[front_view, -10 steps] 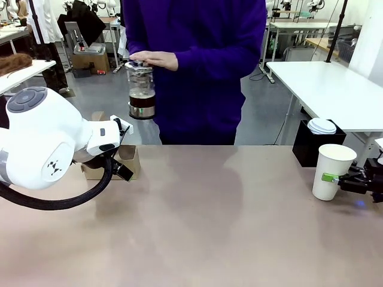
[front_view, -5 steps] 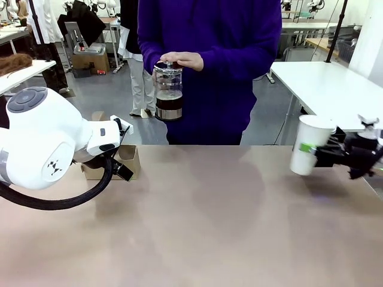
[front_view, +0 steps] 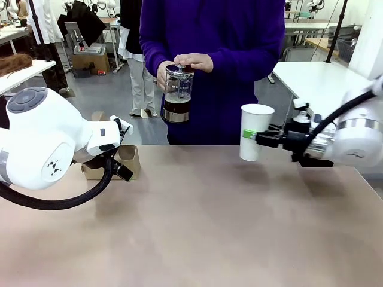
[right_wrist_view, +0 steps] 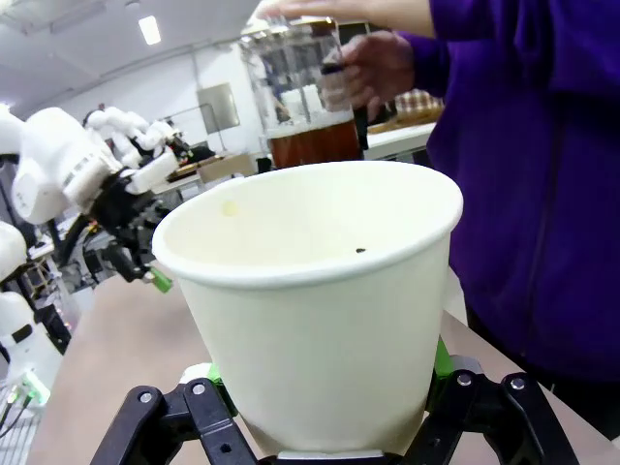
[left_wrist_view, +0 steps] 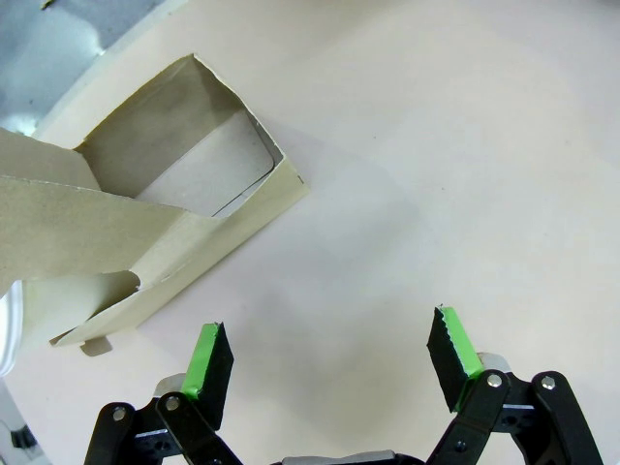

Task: Pour a drink into a cup and package it in a carrier.
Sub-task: Pick up the 600 ml Paper Cup and place it in the middle top area of the table.

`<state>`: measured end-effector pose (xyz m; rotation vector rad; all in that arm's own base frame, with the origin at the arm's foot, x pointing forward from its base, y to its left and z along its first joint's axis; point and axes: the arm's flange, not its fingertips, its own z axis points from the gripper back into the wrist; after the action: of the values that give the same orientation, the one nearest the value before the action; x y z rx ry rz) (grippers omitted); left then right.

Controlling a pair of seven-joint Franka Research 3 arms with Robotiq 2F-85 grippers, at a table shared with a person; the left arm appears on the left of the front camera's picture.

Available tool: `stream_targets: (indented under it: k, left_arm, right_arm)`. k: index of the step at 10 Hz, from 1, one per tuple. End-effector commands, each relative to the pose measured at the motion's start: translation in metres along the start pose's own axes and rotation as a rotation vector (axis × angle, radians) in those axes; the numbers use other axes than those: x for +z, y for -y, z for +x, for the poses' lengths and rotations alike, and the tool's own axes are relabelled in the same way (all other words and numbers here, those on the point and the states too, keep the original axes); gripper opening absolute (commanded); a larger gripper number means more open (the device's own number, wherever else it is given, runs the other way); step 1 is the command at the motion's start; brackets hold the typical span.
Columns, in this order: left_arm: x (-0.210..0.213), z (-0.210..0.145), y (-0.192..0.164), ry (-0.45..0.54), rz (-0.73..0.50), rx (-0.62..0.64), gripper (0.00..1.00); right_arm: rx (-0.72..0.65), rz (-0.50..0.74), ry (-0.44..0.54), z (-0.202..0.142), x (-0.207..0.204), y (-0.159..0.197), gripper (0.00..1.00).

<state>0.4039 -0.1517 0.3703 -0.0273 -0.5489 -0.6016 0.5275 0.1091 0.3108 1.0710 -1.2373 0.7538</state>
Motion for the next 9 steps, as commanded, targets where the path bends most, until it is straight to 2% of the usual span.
stream_targets:
  k: [1, 4, 7, 9]
  left_arm:
    - [0.0, 0.0, 0.0, 0.001, -0.001, 0.001, 1.0]
    - [0.0, 0.0, 0.0, 0.001, -0.001, 0.001, 1.0]
    - [0.0, 0.0, 0.0, 0.001, -0.001, 0.001, 1.0]
    - [0.0, 0.0, 0.0, 0.001, -0.001, 0.001, 1.0]
  right_arm:
    - [0.012, -0.05, 0.007, -0.012, -0.032, 0.028, 0.8]
    - [0.036, -0.096, 0.003, -0.034, -0.061, 0.055, 0.8]
    - [0.032, -0.078, -0.024, -0.044, -0.062, 0.066, 0.8]
    - [0.011, -0.066, -0.01, -0.043, -0.057, 0.059, 0.8]
